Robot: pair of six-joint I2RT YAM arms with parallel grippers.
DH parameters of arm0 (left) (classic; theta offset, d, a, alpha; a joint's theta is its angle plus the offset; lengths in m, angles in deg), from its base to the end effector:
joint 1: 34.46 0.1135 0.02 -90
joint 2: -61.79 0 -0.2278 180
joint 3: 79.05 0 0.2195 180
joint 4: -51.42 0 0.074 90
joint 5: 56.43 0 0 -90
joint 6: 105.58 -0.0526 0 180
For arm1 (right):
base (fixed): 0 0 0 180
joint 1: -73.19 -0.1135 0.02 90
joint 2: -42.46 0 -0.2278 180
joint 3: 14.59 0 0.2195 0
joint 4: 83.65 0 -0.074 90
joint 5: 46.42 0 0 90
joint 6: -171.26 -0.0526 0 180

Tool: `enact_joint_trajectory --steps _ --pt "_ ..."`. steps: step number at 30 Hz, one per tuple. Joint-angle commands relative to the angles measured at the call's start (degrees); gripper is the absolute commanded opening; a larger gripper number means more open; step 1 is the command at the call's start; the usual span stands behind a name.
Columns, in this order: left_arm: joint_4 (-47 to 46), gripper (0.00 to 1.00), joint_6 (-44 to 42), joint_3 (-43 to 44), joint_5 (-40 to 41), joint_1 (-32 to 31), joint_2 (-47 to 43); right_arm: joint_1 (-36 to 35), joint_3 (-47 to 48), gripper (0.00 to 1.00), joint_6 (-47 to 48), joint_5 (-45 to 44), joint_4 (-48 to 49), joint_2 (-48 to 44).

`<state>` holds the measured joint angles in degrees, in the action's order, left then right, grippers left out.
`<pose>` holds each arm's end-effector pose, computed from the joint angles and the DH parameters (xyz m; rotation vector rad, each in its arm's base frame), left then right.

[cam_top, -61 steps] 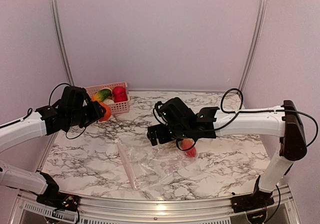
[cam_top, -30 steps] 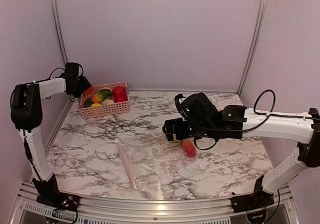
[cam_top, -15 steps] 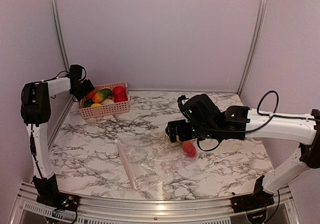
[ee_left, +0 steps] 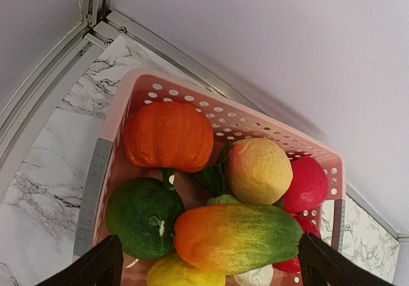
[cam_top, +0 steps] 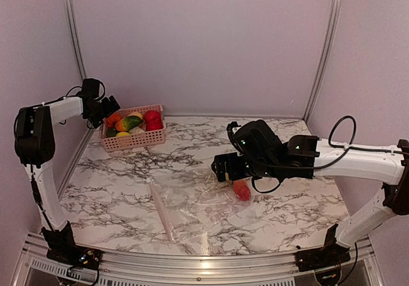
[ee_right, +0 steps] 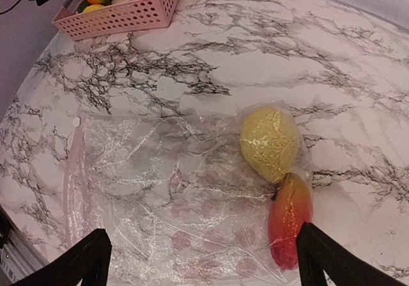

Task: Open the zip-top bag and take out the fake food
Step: Place the fake fruit in the bin, then pick up the fake fruit from the zipper food storage bag.

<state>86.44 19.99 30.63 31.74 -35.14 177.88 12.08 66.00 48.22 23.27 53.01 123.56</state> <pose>0.4332 -0.0068 0.2098 -0.6797 2.2187 -0.3609 0.1576 0.2479 0.2512 -0.3893 2.2846 0.4390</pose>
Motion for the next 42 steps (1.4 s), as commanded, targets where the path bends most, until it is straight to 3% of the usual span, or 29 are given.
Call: enact_joint_trajectory --steps 1,8,17,27,31,42 --pt "-3.92 0.99 1.54 -6.27 -2.71 0.25 -7.80 -0.07 0.22 0.99 0.34 -1.04 0.75 0.61" --pt "-11.45 0.99 5.82 -22.72 -7.11 -1.61 -20.38 -0.12 -0.58 0.99 0.43 -1.15 2.05 0.81" --pt "-13.56 0.99 6.29 -41.36 -8.87 -9.57 -34.11 0.16 -2.12 0.99 -0.12 -1.48 2.72 0.64" --pt "-15.42 0.94 8.22 -54.86 -10.44 -18.00 -45.10 0.36 -1.05 0.99 -0.90 -2.93 1.15 1.85" --pt "-16.01 0.88 9.40 -59.82 -10.60 -20.19 -49.17 0.54 -1.60 0.99 -1.89 -3.32 0.15 2.28" --pt "-14.23 0.52 11.77 -66.10 -10.71 -24.38 -53.69 0.81 -2.81 0.99 -2.79 -2.95 2.00 3.81"
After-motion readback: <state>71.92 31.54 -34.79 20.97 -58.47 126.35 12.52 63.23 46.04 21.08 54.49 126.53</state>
